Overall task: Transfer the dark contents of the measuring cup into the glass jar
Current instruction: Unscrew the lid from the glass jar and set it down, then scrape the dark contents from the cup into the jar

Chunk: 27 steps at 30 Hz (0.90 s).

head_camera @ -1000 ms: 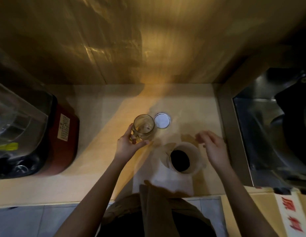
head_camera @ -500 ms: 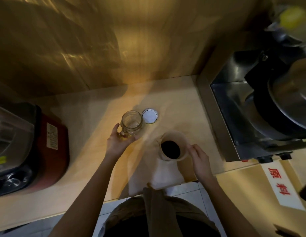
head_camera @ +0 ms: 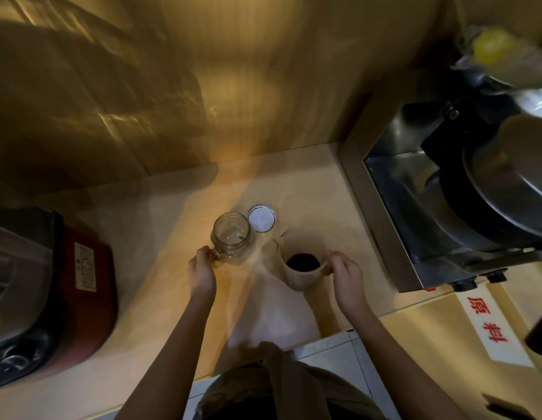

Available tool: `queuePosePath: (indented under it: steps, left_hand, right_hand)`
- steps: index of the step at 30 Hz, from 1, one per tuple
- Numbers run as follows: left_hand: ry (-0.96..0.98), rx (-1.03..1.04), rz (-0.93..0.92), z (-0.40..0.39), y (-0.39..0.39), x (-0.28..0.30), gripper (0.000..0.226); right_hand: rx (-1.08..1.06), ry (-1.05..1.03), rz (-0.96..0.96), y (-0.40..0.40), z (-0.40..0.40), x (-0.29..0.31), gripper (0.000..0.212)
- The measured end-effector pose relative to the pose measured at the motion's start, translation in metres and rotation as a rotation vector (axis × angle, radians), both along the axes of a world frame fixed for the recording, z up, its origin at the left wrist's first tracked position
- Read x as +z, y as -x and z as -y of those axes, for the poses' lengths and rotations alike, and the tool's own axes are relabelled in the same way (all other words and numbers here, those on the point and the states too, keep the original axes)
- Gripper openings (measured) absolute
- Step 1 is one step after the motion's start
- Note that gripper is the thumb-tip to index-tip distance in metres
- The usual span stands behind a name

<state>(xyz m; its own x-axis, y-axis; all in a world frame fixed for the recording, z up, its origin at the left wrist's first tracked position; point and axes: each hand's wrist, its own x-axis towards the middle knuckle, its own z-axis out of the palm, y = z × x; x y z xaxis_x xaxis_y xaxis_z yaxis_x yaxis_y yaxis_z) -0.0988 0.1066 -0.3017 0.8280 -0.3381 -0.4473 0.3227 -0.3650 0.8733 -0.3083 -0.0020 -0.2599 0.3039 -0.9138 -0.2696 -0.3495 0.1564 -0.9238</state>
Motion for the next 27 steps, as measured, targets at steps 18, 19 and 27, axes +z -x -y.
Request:
queuePosePath:
  steps: [18, 19, 27]
  left_hand:
    - [0.032, 0.013, -0.107, 0.026, -0.041, 0.057, 0.036]
    - [-0.004, 0.015, -0.050, 0.028, -0.043, 0.069, 0.035]
    - [-0.036, -0.111, 0.386, 0.023, -0.051, 0.161, 0.042]
  right_hand:
    - [0.012, 0.213, 0.233, -0.045, 0.065, 0.081, 0.044]
    - [0.013, 0.208, 0.241, -0.051, 0.069, 0.088, 0.042]
    - [0.226, 0.432, 0.202, -0.106, 0.105, 0.164, 0.048]
